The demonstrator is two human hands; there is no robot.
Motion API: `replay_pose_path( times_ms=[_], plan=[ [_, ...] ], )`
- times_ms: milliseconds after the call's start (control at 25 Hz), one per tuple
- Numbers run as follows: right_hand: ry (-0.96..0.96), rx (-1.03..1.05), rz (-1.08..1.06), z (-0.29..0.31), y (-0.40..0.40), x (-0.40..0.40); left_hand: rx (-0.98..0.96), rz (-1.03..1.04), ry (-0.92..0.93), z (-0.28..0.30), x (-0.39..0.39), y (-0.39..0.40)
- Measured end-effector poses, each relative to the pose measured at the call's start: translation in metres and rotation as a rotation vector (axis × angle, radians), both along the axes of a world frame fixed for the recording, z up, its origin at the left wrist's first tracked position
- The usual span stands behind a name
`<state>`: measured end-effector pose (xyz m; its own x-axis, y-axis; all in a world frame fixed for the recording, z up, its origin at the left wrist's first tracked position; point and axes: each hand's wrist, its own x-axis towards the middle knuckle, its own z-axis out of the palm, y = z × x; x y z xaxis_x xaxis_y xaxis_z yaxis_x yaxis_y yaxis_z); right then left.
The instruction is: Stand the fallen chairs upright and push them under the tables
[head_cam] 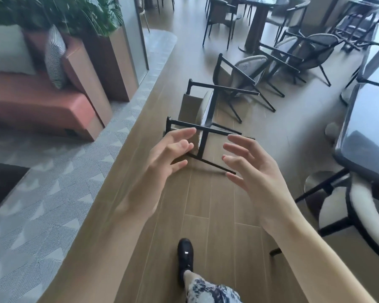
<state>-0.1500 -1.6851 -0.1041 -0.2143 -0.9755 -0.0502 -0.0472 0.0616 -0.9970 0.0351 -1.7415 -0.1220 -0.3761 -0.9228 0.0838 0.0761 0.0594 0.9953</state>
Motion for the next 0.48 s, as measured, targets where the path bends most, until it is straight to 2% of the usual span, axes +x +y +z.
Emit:
replay_pose_path(
  times_ms=[320,480],
  plan=[
    [-0.03,-0.008,0.08,0.011,-0.214,0.028,-0.009,0.111,0.002,0.025,0.024,-0.195],
    [-0.016,-0.015,0.122,0.015,-0.297,0.045,0.004,0.172,0.018,0.027,0.041,-0.266]
  ],
)
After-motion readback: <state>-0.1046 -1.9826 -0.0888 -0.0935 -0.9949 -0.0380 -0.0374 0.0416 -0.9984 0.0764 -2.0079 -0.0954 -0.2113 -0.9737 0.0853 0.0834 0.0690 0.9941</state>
